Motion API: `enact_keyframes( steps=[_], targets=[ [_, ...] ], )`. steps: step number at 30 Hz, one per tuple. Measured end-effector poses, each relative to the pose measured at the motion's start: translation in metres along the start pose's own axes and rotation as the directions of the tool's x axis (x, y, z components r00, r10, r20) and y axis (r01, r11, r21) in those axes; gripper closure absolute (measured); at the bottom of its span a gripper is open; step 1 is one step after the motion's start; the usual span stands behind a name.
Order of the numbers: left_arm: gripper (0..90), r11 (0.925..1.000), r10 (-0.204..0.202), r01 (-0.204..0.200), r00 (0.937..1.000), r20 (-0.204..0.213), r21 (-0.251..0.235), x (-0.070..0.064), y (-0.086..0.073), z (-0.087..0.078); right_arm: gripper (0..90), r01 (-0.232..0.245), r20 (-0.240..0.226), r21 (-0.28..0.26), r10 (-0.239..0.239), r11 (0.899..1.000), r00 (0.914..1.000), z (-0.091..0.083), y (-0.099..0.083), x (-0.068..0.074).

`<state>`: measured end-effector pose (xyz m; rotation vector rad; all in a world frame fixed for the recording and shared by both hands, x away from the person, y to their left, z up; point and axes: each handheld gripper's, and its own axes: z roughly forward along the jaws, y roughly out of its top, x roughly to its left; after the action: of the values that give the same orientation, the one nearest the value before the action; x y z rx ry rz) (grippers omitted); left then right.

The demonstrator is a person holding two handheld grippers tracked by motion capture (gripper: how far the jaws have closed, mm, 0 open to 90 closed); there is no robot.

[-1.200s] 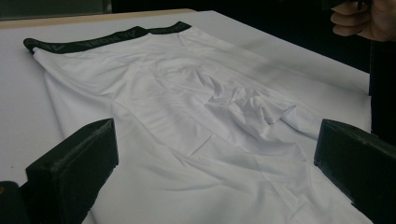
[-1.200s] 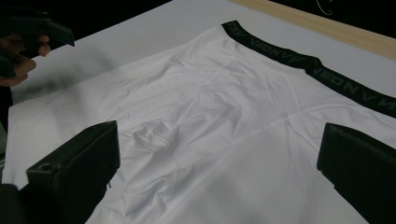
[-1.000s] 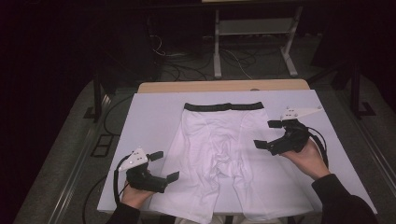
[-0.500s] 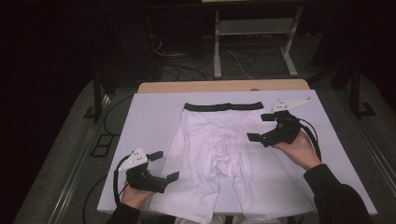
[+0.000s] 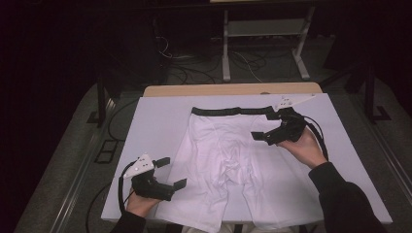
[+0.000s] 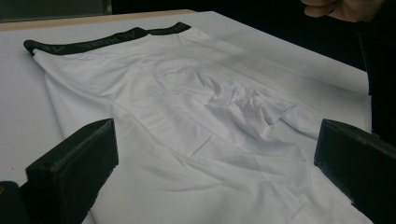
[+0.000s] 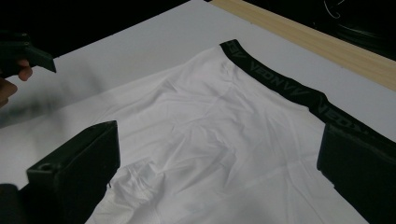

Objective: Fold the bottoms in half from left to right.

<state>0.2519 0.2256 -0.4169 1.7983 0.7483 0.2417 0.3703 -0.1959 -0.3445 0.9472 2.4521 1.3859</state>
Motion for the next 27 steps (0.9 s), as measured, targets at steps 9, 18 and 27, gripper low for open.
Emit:
enact_keyframes(
  steps=[9, 18, 27],
  targets=[
    [0.0, 1.0, -0.001, 0.001, 1.0, 0.001, 0.0, 0.0, 0.0, 0.0, 0.0, 0.006, 0.0, 0.007, -0.006, 1.0, 1.0, 0.008, 0.009, -0.002],
    [0.0, 1.0, -0.002, 0.002, 1.0, 0.002, 0.0, 0.0, 0.0, 0.0, 0.0, 0.005, 0.006, 0.01, -0.005, 1.0, 1.0, 0.021, 0.022, -0.008],
    [0.0, 1.0, 0.003, -0.003, 1.0, 0.0, -0.005, 0.0, 0.0, -0.001, 0.0, 0.004, 0.013, 0.006, -0.004, 1.0, 0.9999, 0.033, 0.033, -0.014]
  ],
)
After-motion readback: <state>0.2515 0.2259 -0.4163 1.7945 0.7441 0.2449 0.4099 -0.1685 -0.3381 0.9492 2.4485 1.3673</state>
